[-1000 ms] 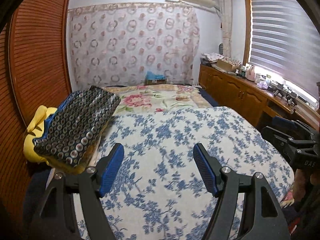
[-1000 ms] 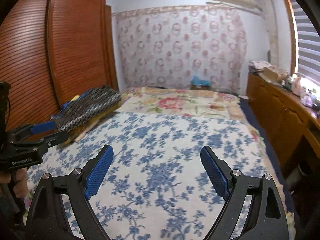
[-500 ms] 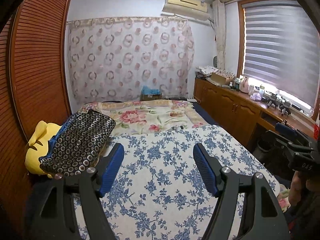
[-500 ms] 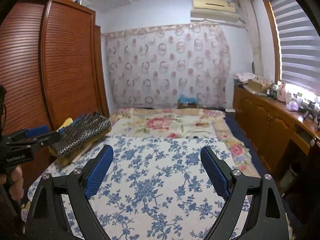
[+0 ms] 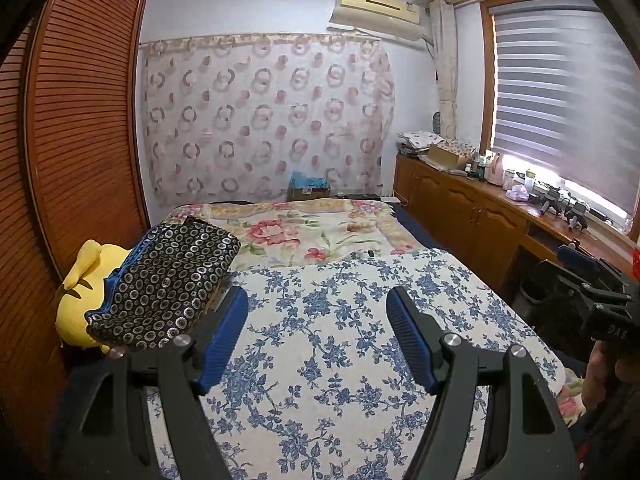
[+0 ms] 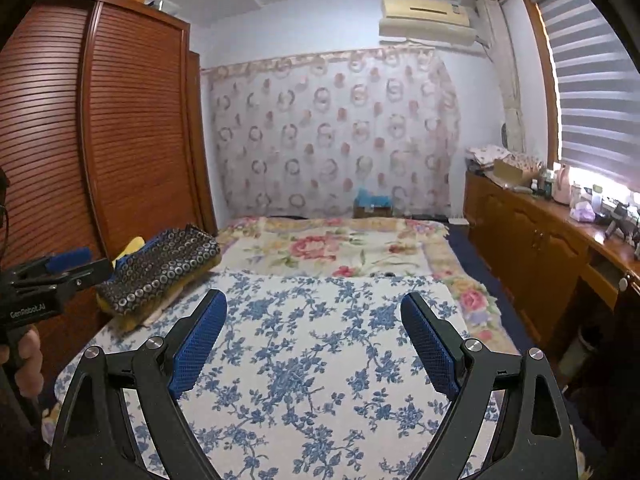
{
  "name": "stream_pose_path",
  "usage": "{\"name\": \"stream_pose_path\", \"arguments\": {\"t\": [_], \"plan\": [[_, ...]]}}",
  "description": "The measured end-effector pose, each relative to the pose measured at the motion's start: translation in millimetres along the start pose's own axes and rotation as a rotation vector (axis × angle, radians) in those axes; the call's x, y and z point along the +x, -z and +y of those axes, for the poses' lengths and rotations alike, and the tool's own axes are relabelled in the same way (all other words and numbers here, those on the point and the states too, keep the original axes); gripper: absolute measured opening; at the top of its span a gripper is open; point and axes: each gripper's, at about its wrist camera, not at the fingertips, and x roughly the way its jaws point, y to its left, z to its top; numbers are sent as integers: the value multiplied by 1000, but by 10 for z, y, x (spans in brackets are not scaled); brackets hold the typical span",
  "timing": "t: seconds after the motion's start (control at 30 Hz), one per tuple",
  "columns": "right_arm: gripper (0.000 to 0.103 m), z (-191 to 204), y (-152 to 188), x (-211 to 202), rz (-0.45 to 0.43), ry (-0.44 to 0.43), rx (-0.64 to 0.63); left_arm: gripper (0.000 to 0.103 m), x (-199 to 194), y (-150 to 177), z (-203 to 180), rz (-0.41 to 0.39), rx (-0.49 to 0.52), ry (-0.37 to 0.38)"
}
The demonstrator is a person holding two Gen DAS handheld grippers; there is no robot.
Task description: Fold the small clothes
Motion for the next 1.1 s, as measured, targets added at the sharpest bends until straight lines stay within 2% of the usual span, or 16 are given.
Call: {"name": "stream_pose_path", "arguments": {"t": [1.1], "plan": [[91, 23, 17, 22, -1, 0, -2, 72, -20, 42, -29, -3, 4, -2]]}}
